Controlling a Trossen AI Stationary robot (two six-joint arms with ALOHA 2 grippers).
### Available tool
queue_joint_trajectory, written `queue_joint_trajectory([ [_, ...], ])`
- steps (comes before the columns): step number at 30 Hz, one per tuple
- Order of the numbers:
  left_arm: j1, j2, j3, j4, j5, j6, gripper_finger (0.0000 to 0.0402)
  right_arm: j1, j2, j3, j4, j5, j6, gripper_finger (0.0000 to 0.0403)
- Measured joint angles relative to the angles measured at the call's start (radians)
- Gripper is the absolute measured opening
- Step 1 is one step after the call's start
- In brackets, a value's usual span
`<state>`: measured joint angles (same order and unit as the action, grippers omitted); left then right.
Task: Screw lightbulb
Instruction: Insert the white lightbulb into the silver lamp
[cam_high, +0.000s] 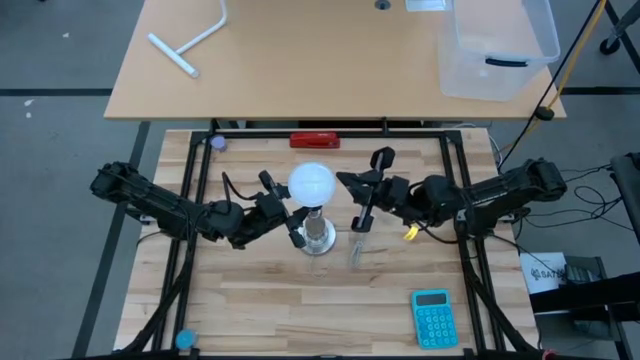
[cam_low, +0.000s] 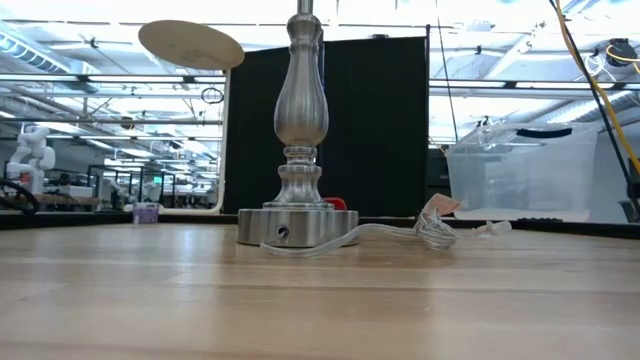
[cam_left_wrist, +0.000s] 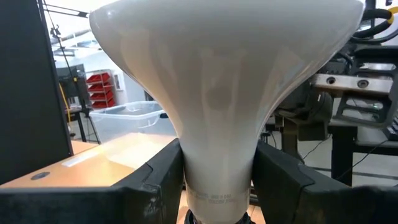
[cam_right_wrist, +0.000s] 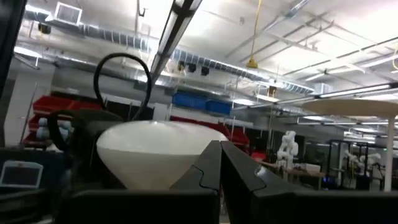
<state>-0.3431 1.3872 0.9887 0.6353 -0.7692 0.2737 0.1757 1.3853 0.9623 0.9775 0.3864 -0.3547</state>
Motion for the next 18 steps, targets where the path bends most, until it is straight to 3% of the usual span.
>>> queue_joint_trajectory([
  [18,0.000,0.000,0.000,0.000,0.000,-0.005,0.0163,0.003,0.000,0.002,-0.049,0.000,-0.022,0.0000],
])
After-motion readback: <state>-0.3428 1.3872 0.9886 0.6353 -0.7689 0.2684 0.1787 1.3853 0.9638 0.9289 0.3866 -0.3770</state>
